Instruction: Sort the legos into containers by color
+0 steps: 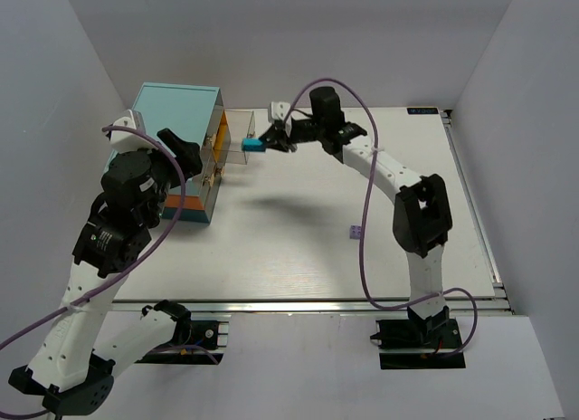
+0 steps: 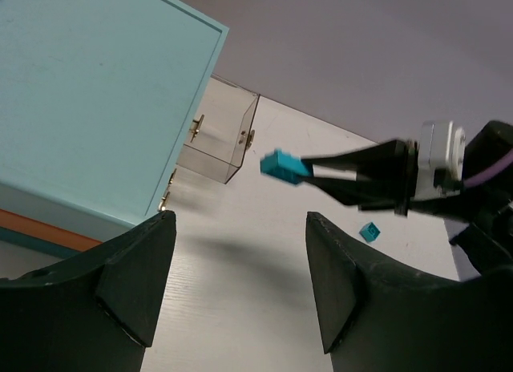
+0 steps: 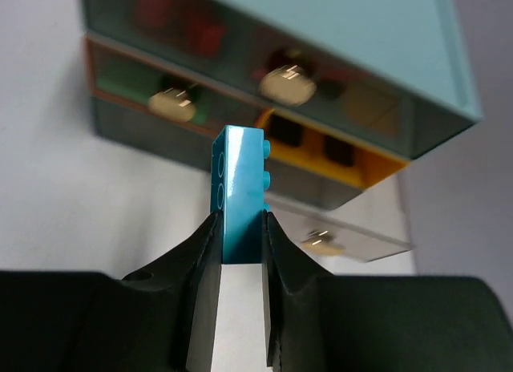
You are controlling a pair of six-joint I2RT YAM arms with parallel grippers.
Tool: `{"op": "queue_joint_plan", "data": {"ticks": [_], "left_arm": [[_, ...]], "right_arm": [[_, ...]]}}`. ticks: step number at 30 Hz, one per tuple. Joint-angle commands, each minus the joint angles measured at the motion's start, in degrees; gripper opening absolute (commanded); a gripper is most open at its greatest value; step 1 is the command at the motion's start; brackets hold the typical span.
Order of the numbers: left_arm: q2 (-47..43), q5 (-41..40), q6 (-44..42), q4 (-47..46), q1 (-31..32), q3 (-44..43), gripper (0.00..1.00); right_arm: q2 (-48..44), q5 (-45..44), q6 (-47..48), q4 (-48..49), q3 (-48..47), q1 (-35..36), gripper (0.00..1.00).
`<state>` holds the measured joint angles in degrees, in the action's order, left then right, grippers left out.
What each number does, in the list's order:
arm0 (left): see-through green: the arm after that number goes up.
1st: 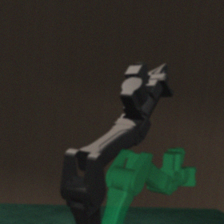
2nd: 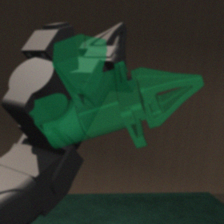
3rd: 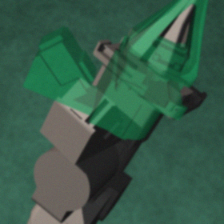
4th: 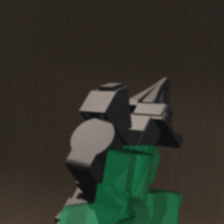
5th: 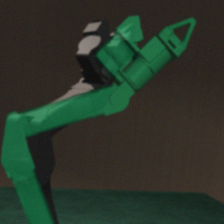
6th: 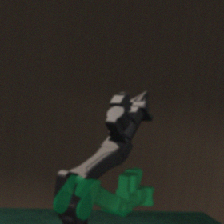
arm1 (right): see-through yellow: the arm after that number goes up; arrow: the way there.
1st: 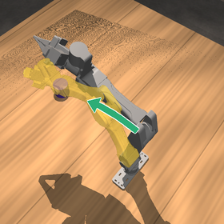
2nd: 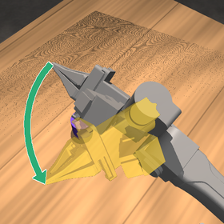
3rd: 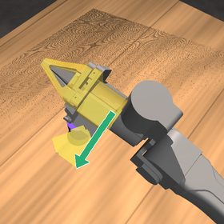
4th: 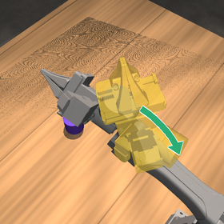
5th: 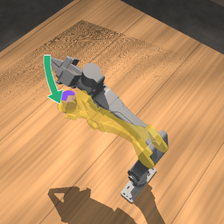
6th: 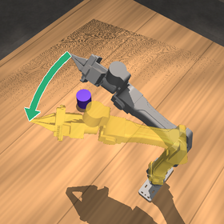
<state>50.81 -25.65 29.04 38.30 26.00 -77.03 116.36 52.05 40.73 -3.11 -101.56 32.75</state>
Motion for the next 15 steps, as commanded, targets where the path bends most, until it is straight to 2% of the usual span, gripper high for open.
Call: {"op": "queue_joint_plan", "data": {"ticks": [1,6,11,12,15], "left_arm": [[-1.5,1.6,2.0,-1.7,-0.1,1.4,0.75],[-1.3,2.9,3.2,-2.1,-0.1,2.2,0.75],[-0.7,4.2,3.9,-2.0,0.5,2.0,0.75],[-0.6,4.6,4.1,-2.0,0.5,2.1,0.75],[0.1,5.7,4.3,-2.3,0.5,2.2,0.75]], "right_arm": [[6.1,-2.7,-7.5,8.5,-9.2,0.7,0.03],[16.2,-8.6,-13.9,14.9,-21.3,2.1,0.06],[21.1,-11.0,-15.0,19.5,-24.4,3.2,0.13],[21.7,-12.1,-14.8,21.6,-24.0,3.4,0.17],[22.6,-13.6,-14.6,23.7,-23.5,3.7,0.4]]}}
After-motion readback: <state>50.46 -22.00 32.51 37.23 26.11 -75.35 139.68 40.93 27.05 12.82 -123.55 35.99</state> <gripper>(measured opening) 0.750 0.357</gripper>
